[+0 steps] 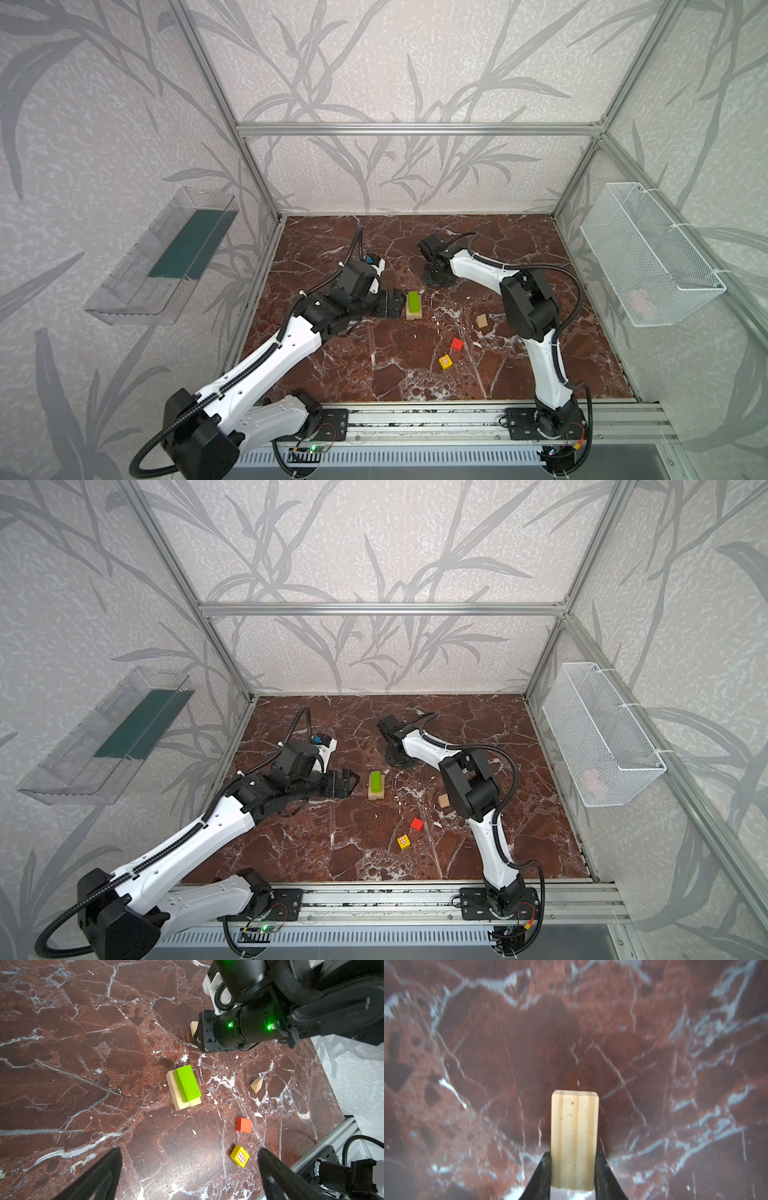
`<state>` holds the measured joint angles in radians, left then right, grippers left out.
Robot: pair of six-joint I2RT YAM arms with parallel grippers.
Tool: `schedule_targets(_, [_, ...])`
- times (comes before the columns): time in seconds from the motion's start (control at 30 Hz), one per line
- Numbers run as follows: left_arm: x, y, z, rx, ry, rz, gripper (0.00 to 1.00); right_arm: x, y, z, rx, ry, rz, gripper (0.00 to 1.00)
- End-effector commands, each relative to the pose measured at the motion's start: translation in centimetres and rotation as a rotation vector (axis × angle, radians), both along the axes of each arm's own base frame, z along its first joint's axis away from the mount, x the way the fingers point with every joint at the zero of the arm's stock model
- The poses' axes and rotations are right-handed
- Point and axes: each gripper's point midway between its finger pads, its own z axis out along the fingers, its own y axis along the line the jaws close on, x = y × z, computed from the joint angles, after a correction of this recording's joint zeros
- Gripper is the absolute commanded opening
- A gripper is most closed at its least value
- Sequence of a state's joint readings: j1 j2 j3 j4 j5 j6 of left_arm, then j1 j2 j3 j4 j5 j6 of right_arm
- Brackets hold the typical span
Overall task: Build the wood block tower
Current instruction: 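Grasp the long ridged plain block with the right gripper and lift it, then carry the long block with the right gripper toward the block stack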
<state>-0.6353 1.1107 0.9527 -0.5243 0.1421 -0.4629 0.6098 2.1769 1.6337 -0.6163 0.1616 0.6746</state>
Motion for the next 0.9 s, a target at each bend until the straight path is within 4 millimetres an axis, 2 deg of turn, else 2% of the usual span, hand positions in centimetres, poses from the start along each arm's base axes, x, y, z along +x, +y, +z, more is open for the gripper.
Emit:
schedule_targets(0.0, [-0.5, -0.5, -0.3, 0.023, 0.002, -0.027, 1.0, -2.8, -0.6, 0.6, -0.017, 0.03, 0.042, 0.25])
schedule_targets(0.27, [-1.2, -1.0, -0.3, 0.051, -0.017, -0.053, 1.0, -8.3, -2.6, 0.2, -0.031, 0.066, 0.069, 0.26])
schedule_targets(0.4, [-1.3, -0.9, -0.1, 0.057, -0.03, -0.051, 1.0, -9.9, -3.0, -0.1, -0.033, 0.079, 0.07, 0.28])
schedule_targets(0.63, [-1.3, -0.9, -0.3, 0.068, -0.028, -0.054, 0.99, -8.9, -3.0, -0.5, -0.059, 0.05, 0.051, 0.4])
schedule_targets(0.87, [-1.3, -0.9, -0.3, 0.076, -0.026, -0.055, 0.99, -7.9, -3.3, -1.4, -0.101, 0.054, 0.027, 0.39])
